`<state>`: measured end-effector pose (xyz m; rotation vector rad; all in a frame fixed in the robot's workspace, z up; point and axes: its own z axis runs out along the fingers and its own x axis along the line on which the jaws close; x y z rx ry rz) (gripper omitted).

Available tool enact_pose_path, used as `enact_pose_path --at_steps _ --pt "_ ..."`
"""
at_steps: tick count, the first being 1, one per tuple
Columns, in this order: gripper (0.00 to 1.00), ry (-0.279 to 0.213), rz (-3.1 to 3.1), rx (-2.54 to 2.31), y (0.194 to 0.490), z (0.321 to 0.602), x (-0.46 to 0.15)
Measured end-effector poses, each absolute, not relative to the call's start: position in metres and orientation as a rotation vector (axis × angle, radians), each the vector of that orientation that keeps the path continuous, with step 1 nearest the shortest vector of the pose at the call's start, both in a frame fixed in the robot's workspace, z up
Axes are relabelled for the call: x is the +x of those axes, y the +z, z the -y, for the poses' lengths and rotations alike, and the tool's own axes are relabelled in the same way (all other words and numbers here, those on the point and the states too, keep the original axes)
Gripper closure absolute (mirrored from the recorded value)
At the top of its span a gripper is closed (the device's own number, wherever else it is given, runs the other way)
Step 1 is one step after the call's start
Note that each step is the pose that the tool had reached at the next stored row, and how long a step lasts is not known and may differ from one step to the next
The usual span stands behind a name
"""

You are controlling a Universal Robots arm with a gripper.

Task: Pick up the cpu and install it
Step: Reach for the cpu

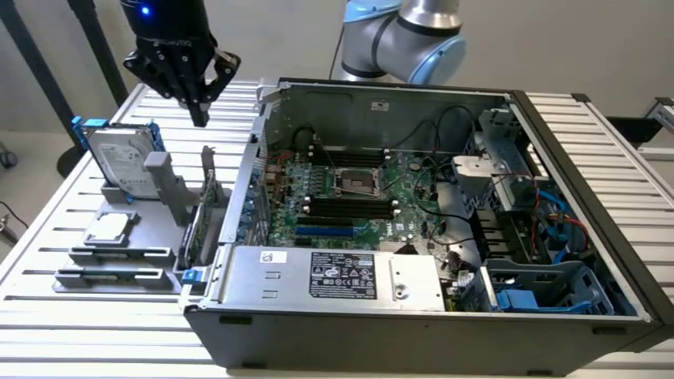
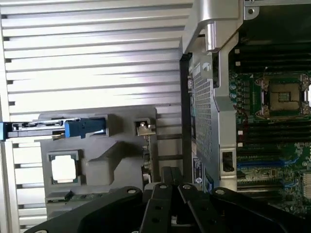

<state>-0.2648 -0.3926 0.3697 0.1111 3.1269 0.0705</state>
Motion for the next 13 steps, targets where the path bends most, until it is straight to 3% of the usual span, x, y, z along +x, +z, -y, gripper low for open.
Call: enact_pose_path --at_steps 13 --pt "0.89 0.064 -3.133 0.111 0.361 0.391 -0.324"
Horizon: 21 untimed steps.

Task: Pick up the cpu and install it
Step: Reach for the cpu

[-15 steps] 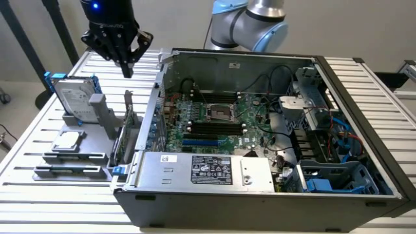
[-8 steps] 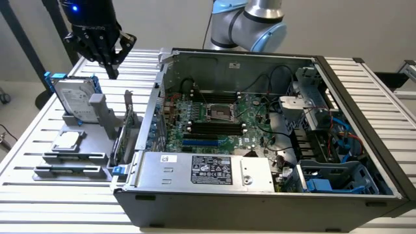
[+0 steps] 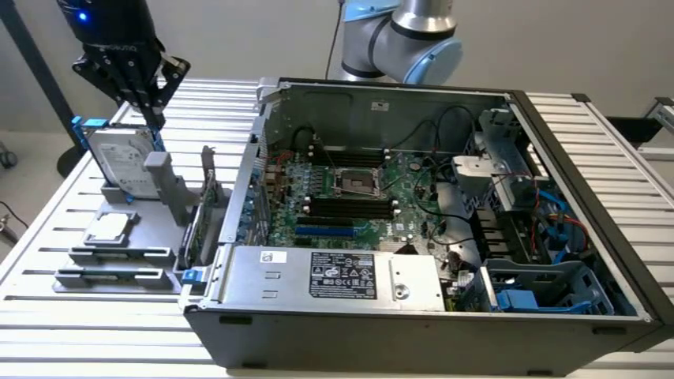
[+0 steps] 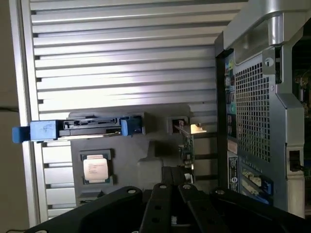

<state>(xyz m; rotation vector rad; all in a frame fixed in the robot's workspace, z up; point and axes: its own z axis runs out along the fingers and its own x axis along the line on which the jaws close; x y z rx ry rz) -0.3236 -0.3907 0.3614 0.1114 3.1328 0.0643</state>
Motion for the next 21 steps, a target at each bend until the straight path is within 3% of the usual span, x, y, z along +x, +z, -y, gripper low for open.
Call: enact_pose_path --at_steps 21 --pt "0.89 0.052 -3.151 0.113 0.35 0.388 -0.419"
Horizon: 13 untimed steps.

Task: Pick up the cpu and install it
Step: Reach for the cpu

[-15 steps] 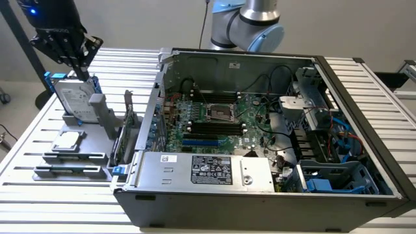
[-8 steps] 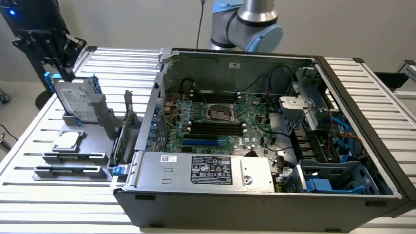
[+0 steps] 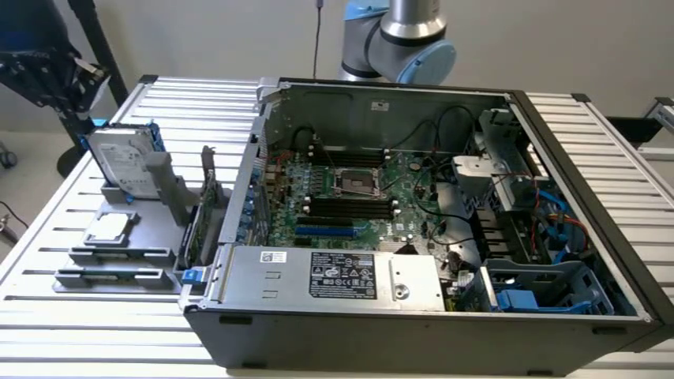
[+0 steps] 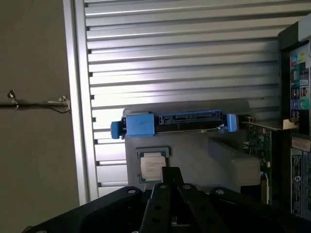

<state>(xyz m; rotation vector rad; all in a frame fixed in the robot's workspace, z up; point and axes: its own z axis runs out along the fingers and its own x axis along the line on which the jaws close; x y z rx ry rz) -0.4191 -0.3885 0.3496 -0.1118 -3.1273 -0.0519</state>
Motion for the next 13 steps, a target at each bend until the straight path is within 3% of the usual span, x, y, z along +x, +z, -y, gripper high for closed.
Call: enact_pose_path --at_steps 13 --pt "0.89 -0.047 3.127 0.004 0.3483 0.3917 -0.4313"
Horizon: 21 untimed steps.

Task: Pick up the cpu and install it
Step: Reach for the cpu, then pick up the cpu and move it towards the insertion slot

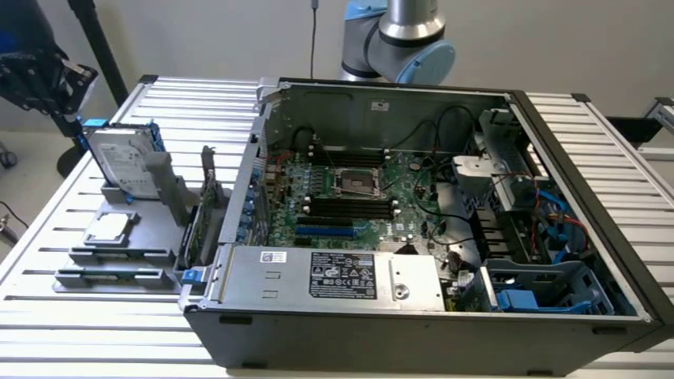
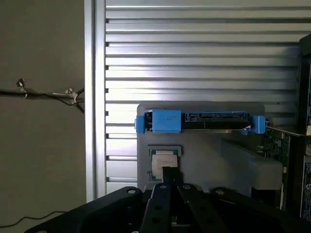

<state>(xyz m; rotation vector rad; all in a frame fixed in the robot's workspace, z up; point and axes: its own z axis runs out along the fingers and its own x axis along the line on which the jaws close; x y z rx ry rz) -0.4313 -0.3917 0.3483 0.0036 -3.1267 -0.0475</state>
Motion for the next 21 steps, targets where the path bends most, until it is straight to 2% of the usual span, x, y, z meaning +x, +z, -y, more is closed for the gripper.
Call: enact_pose_path --at_steps 16,17,18,19,20,21 --pt "0.89 -0.048 3.126 0.004 0.3484 0.3919 -0.4312" --pt "0.88 -0.048 3.126 0.004 0.3485 0.3919 -0.4312" --pt "0.83 -0.048 3.126 0.004 0.3485 0.3919 -0.4312" --pt "0.83 -0.048 3.126 0.004 0.3485 0.3919 -0.4312" --pt "0.76 -0.048 3.126 0.004 0.3484 0.3919 -0.4312" --pt "0.76 -0.048 3.126 0.004 0.3484 0.3919 -0.4312"
